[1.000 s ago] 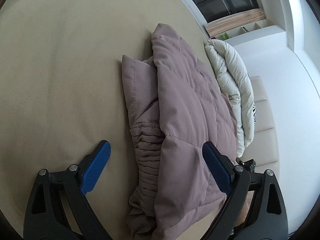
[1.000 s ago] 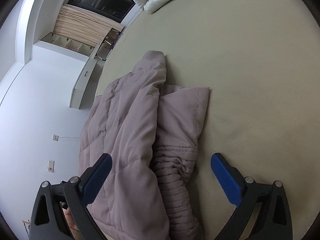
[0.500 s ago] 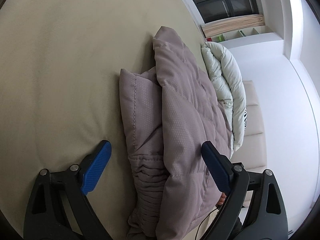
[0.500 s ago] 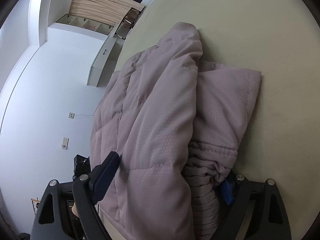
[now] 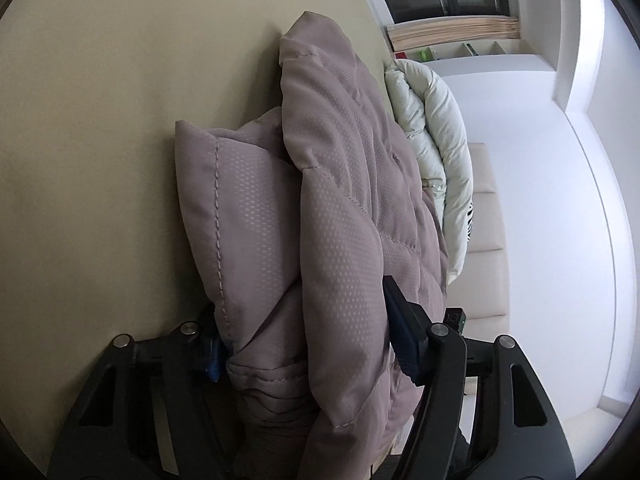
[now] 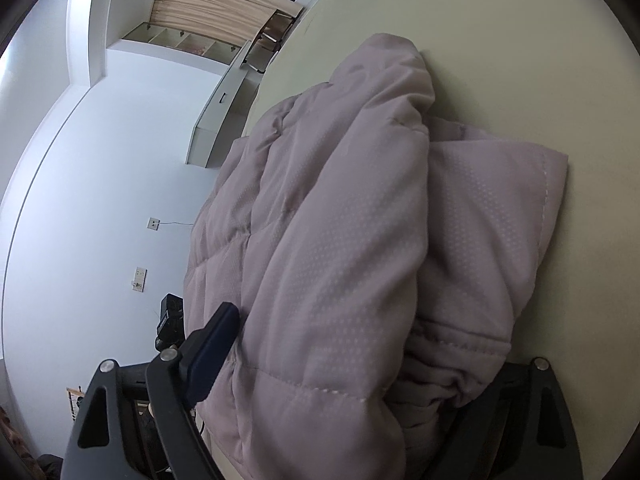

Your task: Fold large clothes

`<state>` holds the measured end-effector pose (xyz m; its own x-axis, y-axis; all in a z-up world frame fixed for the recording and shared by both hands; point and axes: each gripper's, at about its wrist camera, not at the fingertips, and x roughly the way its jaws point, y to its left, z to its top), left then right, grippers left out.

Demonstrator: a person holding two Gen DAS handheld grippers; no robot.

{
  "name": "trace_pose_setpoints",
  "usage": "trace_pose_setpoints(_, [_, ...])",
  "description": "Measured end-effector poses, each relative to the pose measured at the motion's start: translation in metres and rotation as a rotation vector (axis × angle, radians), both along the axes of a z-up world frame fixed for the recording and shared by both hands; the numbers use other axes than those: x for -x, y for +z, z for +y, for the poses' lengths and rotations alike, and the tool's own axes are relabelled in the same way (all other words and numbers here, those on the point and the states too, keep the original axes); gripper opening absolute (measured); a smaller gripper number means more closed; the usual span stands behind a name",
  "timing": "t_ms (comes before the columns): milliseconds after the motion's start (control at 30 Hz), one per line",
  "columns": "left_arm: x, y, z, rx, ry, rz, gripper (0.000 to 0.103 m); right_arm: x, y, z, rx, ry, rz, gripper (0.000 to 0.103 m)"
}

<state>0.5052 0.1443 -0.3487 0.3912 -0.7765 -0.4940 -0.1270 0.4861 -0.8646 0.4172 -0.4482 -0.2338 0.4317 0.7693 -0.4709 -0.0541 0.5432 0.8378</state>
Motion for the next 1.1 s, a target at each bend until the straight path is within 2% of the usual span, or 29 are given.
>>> trace_pose_setpoints(100, [-0.004,0.003,-0.013,-0.060,0.012,-0.003,0.060,0.001,-0.002,0.002,0.028,-0.004,0.007,0.088])
trace_pose_setpoints(133, [-0.004,0.006,-0.018,-0.081,0.007,-0.007,0.052,0.001,-0.001,0.003,0.036,-0.009,0.009,0.086])
trace_pose_setpoints(167, [-0.004,0.009,-0.023,-0.091,-0.001,-0.006,0.044,0.001,0.000,0.004,0.048,-0.012,0.010,0.081])
trace_pose_setpoints(267, [0.001,0.020,-0.031,-0.129,0.007,-0.009,0.034,0.004,0.011,0.009,0.105,-0.014,0.014,0.066])
trace_pose_setpoints(300, [0.004,0.027,-0.034,-0.143,0.007,-0.015,0.032,0.006,0.018,0.012,0.127,-0.015,0.008,0.060])
trace_pose_setpoints(400, [0.022,0.047,-0.045,-0.170,0.006,-0.035,0.029,0.021,0.043,0.020,0.172,-0.017,-0.014,0.052])
trace_pose_setpoints(500, [0.052,0.067,-0.054,-0.142,0.014,-0.048,0.027,0.047,0.060,0.027,0.201,-0.008,-0.034,0.050])
trace_pose_setpoints(733, [0.163,0.100,-0.056,-0.120,0.002,-0.078,0.026,0.143,0.074,0.045,0.173,0.025,-0.069,0.048])
trace_pose_setpoints(900, [0.235,0.091,-0.049,-0.086,-0.012,-0.069,0.027,0.214,0.054,0.046,0.091,-0.001,-0.052,0.048])
trace_pose_setpoints(933, [0.246,0.081,-0.049,-0.093,-0.010,-0.048,0.028,0.227,0.041,0.043,0.070,-0.017,-0.031,0.048])
trace_pose_setpoints(1000, [0.258,0.056,-0.043,-0.057,0.003,0.001,0.031,0.241,0.009,0.038,0.029,-0.051,0.026,0.050])
trace_pose_setpoints(1100, [0.259,0.030,-0.044,0.033,0.041,0.018,0.036,0.246,-0.020,0.033,-0.049,-0.099,0.020,0.058])
